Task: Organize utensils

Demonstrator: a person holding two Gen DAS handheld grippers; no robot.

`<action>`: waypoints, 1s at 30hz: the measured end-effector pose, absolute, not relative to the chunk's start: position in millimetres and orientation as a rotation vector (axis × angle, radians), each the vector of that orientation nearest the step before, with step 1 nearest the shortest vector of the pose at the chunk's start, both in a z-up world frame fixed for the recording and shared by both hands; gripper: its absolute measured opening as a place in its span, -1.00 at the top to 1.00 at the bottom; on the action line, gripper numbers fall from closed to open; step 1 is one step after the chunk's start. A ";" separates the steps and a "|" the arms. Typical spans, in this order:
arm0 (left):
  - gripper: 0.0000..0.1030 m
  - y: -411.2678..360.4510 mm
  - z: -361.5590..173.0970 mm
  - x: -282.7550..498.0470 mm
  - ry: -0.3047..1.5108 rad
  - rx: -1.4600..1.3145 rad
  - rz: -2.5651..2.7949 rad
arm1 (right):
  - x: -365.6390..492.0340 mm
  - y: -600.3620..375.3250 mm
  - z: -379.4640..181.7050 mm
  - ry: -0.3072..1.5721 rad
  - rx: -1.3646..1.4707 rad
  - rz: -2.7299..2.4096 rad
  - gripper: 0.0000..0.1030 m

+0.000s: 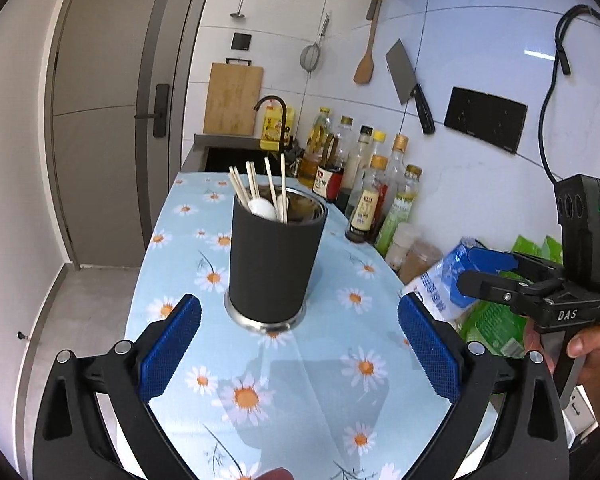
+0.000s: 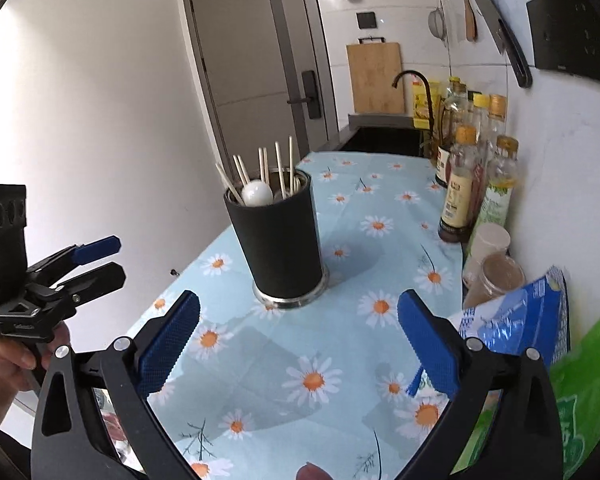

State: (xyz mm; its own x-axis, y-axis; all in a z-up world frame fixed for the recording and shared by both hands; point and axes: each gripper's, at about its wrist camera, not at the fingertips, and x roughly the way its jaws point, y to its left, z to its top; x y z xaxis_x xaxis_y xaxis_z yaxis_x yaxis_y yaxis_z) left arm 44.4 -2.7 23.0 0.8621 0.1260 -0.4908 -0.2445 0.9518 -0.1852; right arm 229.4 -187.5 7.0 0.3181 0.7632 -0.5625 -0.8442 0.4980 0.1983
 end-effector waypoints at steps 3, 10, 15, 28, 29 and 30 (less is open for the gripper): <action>-0.87 -7.1 14.1 40.0 0.516 -0.247 0.192 | 226.8 -188.6 -0.4 0.683 -0.138 1.058 -0.90; -0.87 -9.6 -4.6 36.2 0.554 -0.272 0.191 | 217.9 -189.0 -13.3 0.697 -0.168 1.043 -0.90; -0.87 -10.9 -8.6 37.2 0.566 -0.271 0.182 | 217.9 -190.2 -21.8 0.736 -0.161 1.032 -0.90; -0.87 -17.3 -14.8 40.8 0.601 -0.260 0.173 | 218.1 -191.9 -33.4 0.778 -0.167 1.020 -0.90; -0.87 -17.7 -14.9 41.0 0.602 -0.258 0.172 | 218.1 -191.6 -34.1 0.780 -0.168 1.020 -0.90; -0.87 -18.0 -14.9 41.0 0.603 -0.259 0.169 | 218.0 -191.0 -34.5 0.781 -0.170 1.020 -0.90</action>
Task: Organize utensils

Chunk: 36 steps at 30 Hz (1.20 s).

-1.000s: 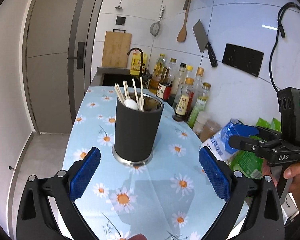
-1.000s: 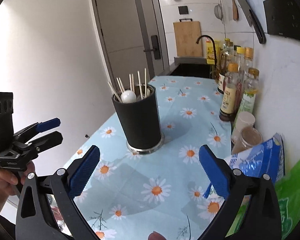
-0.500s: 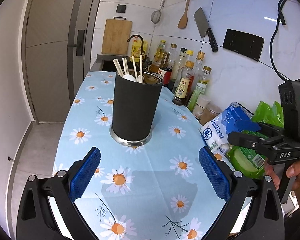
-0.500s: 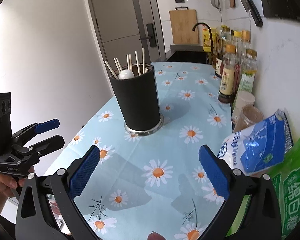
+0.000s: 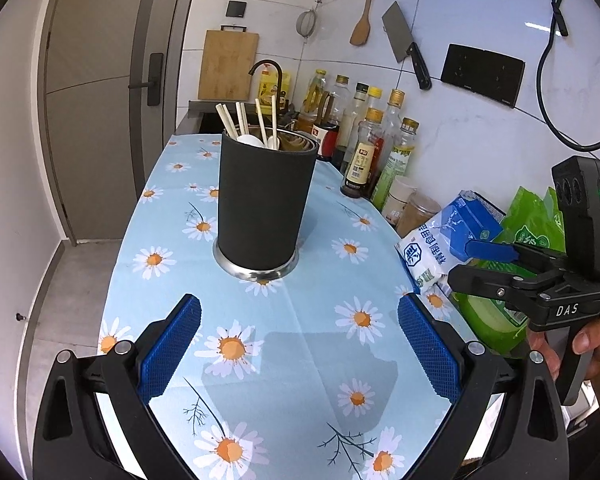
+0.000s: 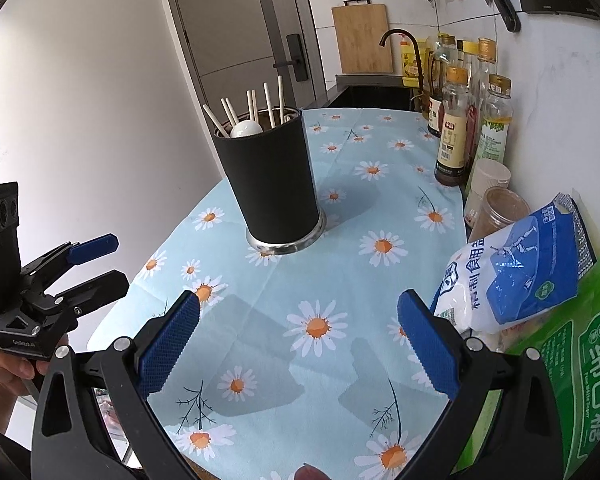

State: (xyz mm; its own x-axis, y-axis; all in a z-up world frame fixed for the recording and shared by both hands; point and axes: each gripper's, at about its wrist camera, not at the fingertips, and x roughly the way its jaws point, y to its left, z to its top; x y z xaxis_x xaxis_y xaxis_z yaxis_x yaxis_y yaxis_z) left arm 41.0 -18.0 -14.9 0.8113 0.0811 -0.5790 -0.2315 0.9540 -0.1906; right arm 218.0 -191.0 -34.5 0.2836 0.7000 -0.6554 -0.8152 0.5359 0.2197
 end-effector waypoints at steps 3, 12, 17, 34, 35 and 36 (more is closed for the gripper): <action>-0.87 -19.5 -14.6 41.3 0.607 -0.254 0.168 | 216.7 -189.4 -35.3 0.782 -0.177 1.022 -0.90; -0.87 -19.7 -16.0 42.7 0.627 -0.252 0.165 | 218.9 -187.7 -36.8 0.773 -0.205 1.021 -0.90; -0.87 -20.6 -17.4 44.3 0.635 -0.253 0.158 | 219.1 -187.3 -36.8 0.772 -0.208 1.022 -0.90; -0.87 -21.6 -19.1 45.8 0.652 -0.248 0.158 | 218.7 -186.1 -34.7 0.768 -0.224 1.036 -0.90; -0.87 -21.5 -19.0 45.5 0.652 -0.249 0.156 | 218.5 -186.1 -34.3 0.768 -0.223 1.038 -0.90; -0.87 -21.6 -18.7 45.0 0.651 -0.248 0.155 | 218.0 -185.9 -33.9 0.767 -0.223 1.041 -0.90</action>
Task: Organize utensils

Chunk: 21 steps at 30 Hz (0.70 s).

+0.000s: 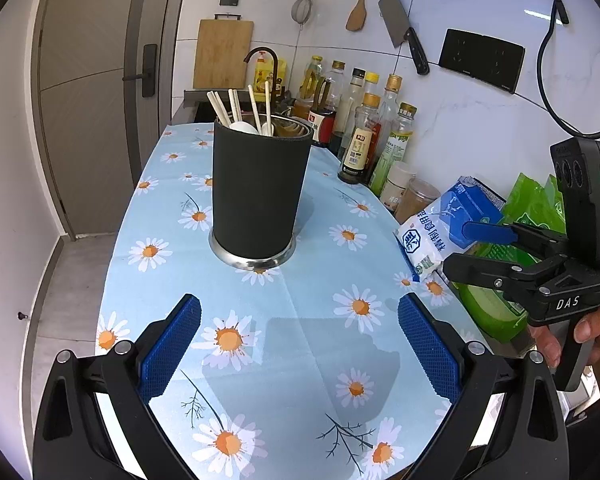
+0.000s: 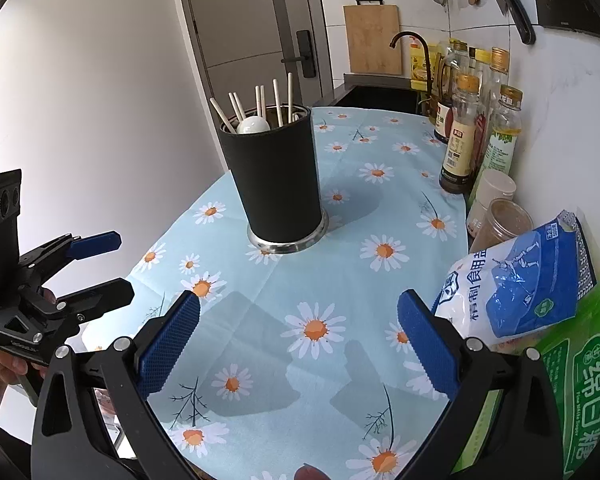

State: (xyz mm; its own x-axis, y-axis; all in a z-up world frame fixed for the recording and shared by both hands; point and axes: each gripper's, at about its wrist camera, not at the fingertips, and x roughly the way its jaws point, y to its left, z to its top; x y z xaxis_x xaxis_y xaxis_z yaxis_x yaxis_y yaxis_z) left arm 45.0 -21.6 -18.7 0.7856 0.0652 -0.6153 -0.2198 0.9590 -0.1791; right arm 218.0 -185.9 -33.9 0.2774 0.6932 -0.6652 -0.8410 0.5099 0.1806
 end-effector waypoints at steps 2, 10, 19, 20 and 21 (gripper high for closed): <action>-0.87 -21.6 -18.5 45.2 0.650 -0.246 0.156 | 217.0 -184.2 -34.4 0.765 -0.230 1.042 -0.90; -0.87 -22.8 -16.3 46.1 0.653 -0.243 0.148 | 216.4 -183.7 -35.8 0.769 -0.228 1.047 -0.90; -0.87 -22.7 -16.6 46.3 0.655 -0.242 0.148 | 217.4 -182.6 -37.9 0.775 -0.231 1.046 -0.90; -0.87 -22.6 -16.8 46.7 0.656 -0.241 0.149 | 217.7 -182.3 -38.4 0.776 -0.231 1.047 -0.90; -0.87 -22.3 -17.0 47.1 0.656 -0.242 0.148 | 218.1 -182.1 -38.7 0.776 -0.232 1.047 -0.90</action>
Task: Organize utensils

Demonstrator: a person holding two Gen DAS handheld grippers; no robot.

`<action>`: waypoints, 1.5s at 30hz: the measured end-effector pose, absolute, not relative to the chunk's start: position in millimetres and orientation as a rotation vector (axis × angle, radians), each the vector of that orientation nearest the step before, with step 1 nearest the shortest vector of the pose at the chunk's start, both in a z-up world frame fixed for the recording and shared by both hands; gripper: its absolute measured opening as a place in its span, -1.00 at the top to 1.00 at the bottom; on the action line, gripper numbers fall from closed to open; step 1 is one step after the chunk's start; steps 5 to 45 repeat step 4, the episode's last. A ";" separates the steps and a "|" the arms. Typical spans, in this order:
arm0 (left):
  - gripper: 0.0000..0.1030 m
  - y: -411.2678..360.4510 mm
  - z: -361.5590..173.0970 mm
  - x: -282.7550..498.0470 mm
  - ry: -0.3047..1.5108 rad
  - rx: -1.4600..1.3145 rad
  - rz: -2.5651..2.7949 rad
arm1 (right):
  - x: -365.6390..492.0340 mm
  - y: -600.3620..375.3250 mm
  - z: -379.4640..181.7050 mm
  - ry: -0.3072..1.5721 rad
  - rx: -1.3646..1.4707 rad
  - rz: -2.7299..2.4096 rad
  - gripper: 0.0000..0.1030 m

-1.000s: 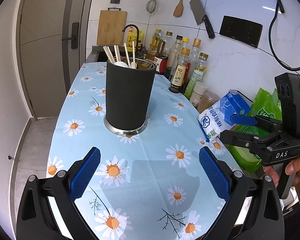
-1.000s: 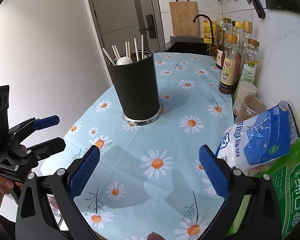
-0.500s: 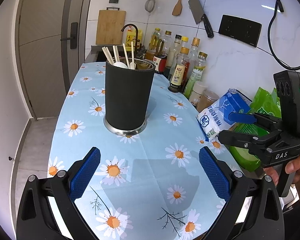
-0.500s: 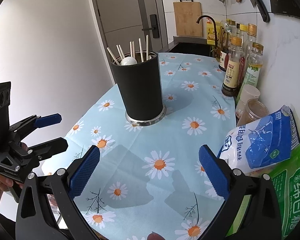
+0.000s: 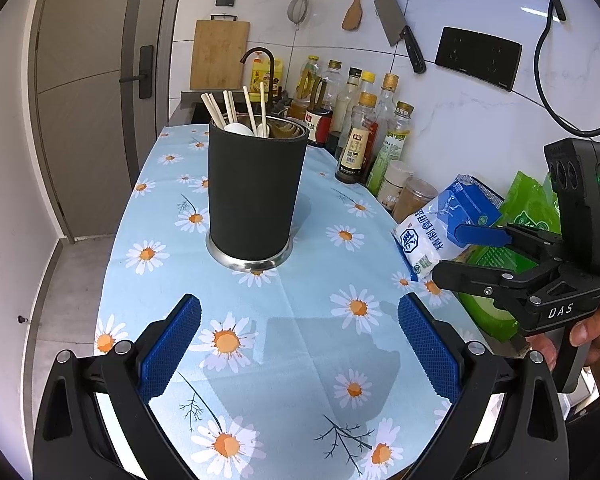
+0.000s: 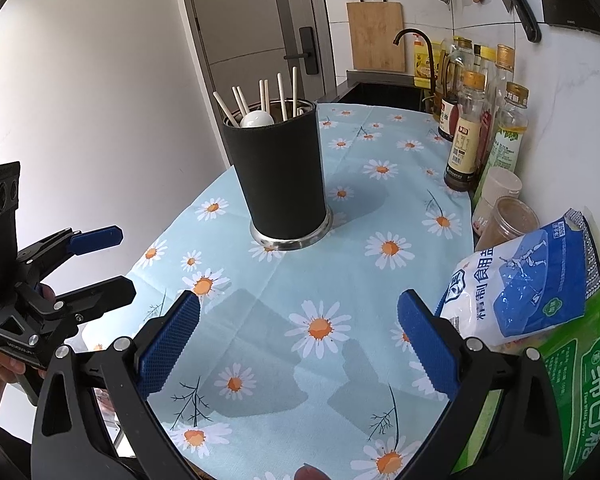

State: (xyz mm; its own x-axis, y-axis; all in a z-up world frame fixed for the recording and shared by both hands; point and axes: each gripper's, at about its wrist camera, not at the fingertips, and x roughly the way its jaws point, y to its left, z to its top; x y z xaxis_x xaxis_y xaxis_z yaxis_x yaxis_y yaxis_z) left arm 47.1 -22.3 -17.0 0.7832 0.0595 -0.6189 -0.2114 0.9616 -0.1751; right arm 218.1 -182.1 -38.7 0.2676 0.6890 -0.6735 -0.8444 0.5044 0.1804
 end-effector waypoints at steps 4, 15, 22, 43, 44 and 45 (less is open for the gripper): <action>-0.87 -22.4 -17.7 48.4 0.660 -0.243 0.147 | 218.8 -181.8 -39.7 0.779 -0.229 1.048 -0.90; -0.87 -22.4 -17.7 48.4 0.660 -0.243 0.147 | 218.8 -181.8 -39.7 0.779 -0.229 1.048 -0.90; -0.87 -22.4 -17.7 48.4 0.660 -0.243 0.147 | 218.8 -181.8 -39.7 0.779 -0.229 1.048 -0.90; -0.87 -22.4 -17.7 48.4 0.660 -0.243 0.147 | 218.8 -181.8 -39.7 0.779 -0.229 1.048 -0.90; -0.87 -22.4 -17.7 48.4 0.660 -0.243 0.147 | 218.8 -181.8 -39.7 0.779 -0.229 1.048 -0.90; -0.87 -22.4 -17.7 48.4 0.660 -0.243 0.147 | 218.8 -181.8 -39.7 0.779 -0.229 1.048 -0.90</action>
